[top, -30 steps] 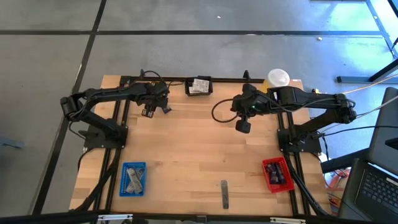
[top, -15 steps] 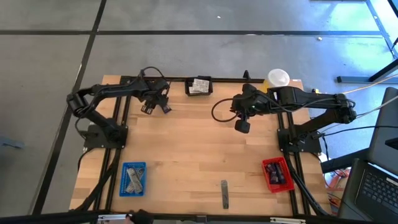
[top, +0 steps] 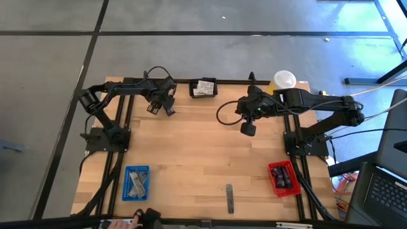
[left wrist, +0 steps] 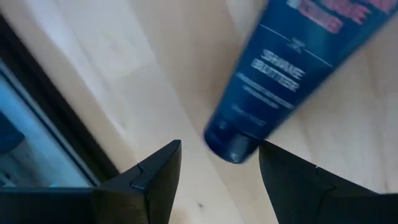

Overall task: Pick & Place Travel size toiletries
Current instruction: Put the blue shave butter into the red bin

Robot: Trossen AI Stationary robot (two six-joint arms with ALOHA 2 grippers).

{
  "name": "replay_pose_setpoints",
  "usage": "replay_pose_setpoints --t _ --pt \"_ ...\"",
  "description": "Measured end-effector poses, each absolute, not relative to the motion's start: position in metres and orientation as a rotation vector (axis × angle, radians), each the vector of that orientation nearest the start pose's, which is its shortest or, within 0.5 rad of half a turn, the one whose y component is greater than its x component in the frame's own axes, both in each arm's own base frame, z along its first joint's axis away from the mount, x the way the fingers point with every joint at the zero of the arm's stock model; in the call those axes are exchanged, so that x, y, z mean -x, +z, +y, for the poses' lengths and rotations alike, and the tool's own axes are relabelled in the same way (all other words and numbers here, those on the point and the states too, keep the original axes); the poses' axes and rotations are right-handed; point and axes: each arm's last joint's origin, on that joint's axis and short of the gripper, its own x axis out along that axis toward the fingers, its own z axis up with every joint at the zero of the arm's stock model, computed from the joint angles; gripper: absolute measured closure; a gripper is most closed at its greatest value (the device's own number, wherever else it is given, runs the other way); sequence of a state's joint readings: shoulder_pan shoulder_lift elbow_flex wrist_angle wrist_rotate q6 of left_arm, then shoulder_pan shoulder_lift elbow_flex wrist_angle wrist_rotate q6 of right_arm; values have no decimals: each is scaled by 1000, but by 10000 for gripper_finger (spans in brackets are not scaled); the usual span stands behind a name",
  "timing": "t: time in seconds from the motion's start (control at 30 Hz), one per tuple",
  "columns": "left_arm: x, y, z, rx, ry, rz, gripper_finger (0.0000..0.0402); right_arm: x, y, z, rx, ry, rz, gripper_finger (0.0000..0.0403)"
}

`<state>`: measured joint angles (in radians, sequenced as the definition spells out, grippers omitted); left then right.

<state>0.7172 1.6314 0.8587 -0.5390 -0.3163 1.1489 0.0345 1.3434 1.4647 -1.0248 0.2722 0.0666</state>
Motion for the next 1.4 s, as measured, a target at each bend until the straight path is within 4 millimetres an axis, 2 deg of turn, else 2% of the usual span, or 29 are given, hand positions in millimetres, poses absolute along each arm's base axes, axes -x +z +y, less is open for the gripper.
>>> replay_pose_setpoints --t 0.3,0.67,1.13,1.4 --pt "-206 145 183 -598 -65 1594 192 -256 375 1 77 -251 887 397" --pt "-213 144 170 -531 -77 1577 193 -256 375 1 76 -251 887 366" --pt "-212 143 160 -397 -53 1594 243 -256 375 1 75 -251 887 339" --pt "-212 143 160 -396 -55 1591 252 -256 375 1 73 -253 887 324"
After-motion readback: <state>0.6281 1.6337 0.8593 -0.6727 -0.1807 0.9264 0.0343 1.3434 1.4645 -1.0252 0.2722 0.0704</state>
